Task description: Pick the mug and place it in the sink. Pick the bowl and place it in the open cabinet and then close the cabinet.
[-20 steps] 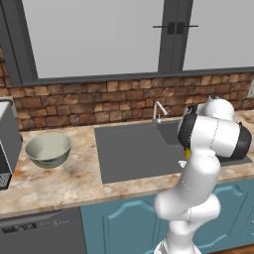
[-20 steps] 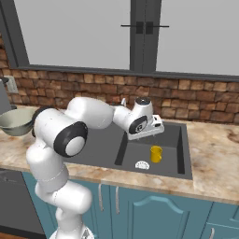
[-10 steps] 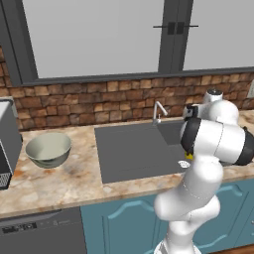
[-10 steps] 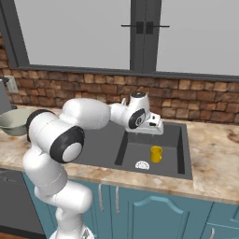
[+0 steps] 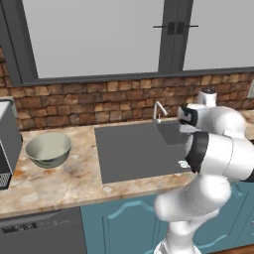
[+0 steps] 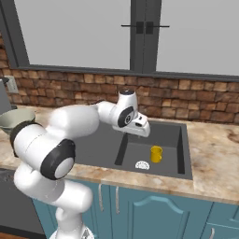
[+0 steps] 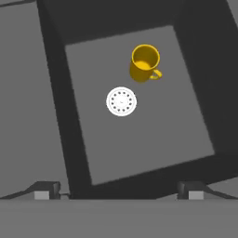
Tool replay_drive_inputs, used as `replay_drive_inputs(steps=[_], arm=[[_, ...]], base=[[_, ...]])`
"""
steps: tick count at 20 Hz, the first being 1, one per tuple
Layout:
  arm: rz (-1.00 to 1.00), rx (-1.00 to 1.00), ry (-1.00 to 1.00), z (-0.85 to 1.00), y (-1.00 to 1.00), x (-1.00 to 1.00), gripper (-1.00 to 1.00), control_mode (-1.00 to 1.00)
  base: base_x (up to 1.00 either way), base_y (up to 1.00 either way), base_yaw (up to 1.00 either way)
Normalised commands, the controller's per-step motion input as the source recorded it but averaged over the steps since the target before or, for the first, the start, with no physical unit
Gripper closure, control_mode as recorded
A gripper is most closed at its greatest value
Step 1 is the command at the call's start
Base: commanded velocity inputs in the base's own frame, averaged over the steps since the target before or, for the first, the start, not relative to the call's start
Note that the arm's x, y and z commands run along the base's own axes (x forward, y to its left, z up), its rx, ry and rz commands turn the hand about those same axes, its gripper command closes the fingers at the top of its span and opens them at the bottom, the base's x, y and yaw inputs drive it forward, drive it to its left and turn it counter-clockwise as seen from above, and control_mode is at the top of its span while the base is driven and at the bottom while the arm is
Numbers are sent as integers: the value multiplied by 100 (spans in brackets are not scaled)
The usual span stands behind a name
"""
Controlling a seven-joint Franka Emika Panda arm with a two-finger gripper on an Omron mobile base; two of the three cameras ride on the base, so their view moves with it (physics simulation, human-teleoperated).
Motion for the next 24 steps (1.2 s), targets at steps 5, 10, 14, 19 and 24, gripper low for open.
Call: replay_drive_inputs(steps=[5,10,14,19,24], arm=[[-16,10,-1,30,100,-59,-100,-100],[-2,0,3,33,100,-25,-100,-100],[-4,-7,6,7,100,29,-100,-100],[-1,-6,21,0,100,79,-100,-100],[-1,1,26,10,100,49,-100,-100]], base=[[0,0,0],[0,0,0],[0,0,0],[0,0,0],[0,0,0]])
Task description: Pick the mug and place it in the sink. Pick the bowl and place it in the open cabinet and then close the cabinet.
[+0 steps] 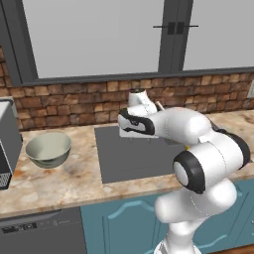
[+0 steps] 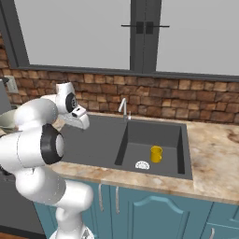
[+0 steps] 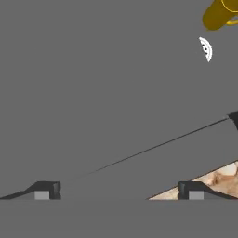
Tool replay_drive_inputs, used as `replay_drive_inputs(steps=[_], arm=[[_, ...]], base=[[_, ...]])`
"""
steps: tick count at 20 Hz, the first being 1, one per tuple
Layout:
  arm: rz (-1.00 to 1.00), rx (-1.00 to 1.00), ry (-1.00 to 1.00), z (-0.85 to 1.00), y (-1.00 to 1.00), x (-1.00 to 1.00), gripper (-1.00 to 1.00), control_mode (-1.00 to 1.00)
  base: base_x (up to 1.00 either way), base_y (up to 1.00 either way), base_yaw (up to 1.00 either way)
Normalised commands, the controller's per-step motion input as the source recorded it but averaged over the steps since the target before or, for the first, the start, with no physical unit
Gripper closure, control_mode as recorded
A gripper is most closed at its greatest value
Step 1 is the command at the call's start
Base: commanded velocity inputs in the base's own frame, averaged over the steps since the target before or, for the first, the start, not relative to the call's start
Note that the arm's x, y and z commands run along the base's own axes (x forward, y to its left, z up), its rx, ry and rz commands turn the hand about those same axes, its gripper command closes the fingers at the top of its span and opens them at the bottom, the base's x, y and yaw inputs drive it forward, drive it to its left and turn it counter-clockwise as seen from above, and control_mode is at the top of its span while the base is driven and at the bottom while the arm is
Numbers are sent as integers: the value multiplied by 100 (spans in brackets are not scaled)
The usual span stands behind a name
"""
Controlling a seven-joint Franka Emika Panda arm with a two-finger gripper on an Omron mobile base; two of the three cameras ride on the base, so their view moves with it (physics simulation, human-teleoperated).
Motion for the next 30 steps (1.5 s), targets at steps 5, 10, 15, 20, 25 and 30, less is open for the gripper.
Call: replay_drive_inputs(steps=[5,10,15,20,25,30], arm=[[-7,0,16,13,100,20,-100,-100],[-21,0,0,10,100,0,-100,-100],[-16,2,0,1,99,0,-100,-100],[-11,7,-6,3,66,0,-100,-100],[-3,8,-12,2,51,0,-100,-100],[0,1,-20,-8,42,-1,-100,-100]], base=[[0,0,0],[0,0,0],[0,0,0],[0,0,0],[0,0,0],[0,0,0]])
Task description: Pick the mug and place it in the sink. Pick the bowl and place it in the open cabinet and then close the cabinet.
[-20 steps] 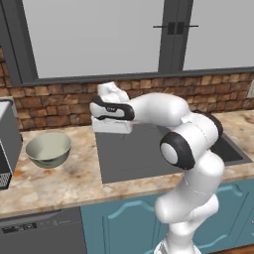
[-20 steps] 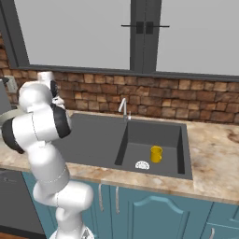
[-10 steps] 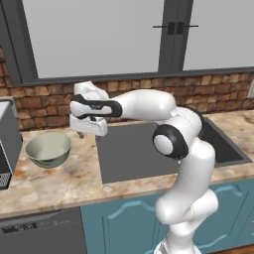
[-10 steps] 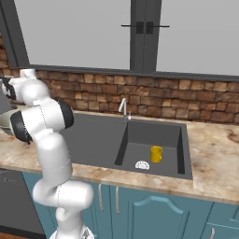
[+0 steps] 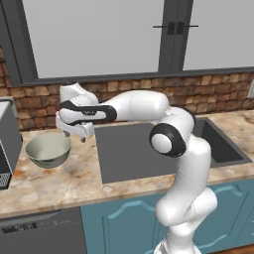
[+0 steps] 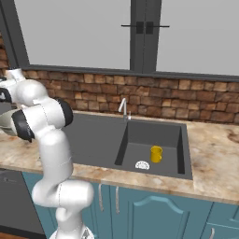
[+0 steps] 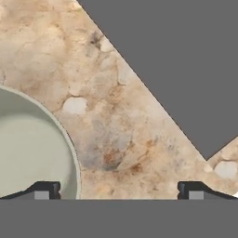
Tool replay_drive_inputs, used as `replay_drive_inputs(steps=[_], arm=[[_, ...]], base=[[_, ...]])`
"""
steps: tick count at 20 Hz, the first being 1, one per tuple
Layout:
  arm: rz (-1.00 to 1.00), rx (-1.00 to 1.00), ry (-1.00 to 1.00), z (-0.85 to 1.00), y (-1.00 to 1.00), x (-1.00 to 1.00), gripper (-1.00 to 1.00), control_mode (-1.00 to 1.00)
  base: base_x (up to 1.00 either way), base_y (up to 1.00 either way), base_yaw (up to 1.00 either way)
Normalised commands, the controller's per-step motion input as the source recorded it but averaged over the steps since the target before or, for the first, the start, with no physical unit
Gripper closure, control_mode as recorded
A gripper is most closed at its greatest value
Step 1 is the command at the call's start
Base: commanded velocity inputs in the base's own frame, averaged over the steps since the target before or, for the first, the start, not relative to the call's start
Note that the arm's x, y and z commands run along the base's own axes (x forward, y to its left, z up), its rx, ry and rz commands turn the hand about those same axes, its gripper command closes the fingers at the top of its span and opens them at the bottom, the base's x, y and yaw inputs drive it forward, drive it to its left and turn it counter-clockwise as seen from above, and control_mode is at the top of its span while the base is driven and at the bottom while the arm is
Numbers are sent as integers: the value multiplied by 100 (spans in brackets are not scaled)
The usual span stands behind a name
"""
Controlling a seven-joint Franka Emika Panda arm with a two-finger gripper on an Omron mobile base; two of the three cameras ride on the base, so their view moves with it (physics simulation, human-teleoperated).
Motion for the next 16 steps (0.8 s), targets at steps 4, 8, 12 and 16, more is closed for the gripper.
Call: replay_drive_inputs(steps=[4,8,12,16], arm=[[2,0,-15,-23,49,7,-100,-100],[10,1,0,-53,21,18,-100,-100],[15,0,11,-38,0,15,-100,-100],[9,0,4,-5,17,12,-100,-100]], base=[[0,0,0],[0,0,0],[0,0,0],[0,0,0]])
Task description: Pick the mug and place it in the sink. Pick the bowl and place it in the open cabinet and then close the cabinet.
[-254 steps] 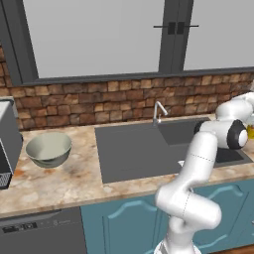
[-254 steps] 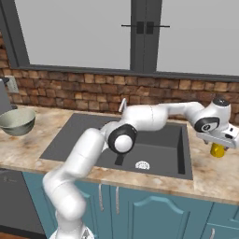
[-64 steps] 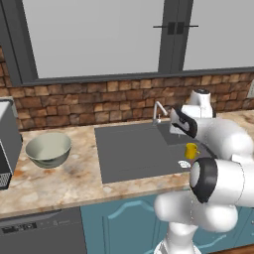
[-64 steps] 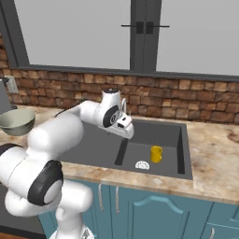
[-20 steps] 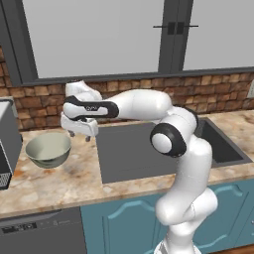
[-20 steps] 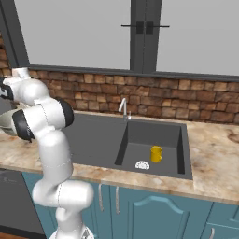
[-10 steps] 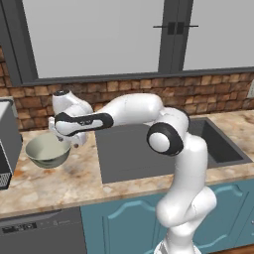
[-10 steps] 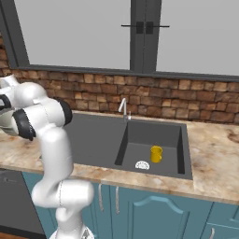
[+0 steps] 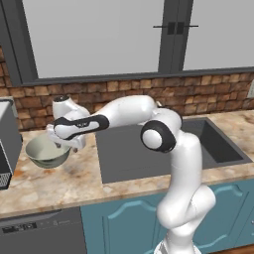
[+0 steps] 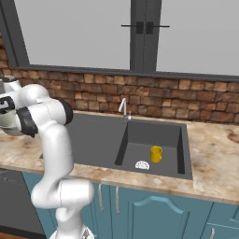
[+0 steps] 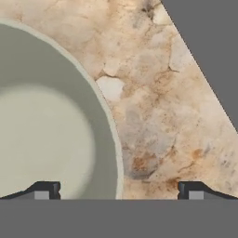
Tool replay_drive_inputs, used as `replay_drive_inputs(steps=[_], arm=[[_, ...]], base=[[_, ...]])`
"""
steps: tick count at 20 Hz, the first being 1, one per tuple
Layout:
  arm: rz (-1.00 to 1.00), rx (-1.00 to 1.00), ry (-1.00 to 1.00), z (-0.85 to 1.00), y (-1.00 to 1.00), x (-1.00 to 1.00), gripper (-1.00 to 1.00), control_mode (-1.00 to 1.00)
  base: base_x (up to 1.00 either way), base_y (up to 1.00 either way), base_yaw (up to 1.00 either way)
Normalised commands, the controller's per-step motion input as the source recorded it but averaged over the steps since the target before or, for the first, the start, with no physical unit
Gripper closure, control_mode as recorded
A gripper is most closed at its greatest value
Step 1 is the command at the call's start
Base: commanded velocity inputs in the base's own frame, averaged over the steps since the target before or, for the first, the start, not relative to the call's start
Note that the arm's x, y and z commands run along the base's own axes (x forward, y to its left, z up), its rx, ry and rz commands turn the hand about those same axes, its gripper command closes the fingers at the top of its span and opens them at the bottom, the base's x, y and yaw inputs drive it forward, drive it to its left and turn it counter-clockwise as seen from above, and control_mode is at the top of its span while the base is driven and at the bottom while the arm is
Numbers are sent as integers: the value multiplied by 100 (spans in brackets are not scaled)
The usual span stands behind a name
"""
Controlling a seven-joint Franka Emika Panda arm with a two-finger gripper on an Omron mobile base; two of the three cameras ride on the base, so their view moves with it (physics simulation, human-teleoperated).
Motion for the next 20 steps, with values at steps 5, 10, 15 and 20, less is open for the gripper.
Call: replay_drive_inputs(steps=[5,10,15,20], arm=[[-1,0,-11,-18,26,33,-100,-100],[-2,0,-2,-22,2,3,-100,-100],[-6,3,2,-19,-7,-17,-100,-100],[-9,6,1,-34,0,-34,100,-100]], base=[[0,0,0],[0,0,0],[0,0,0],[0,0,0]])
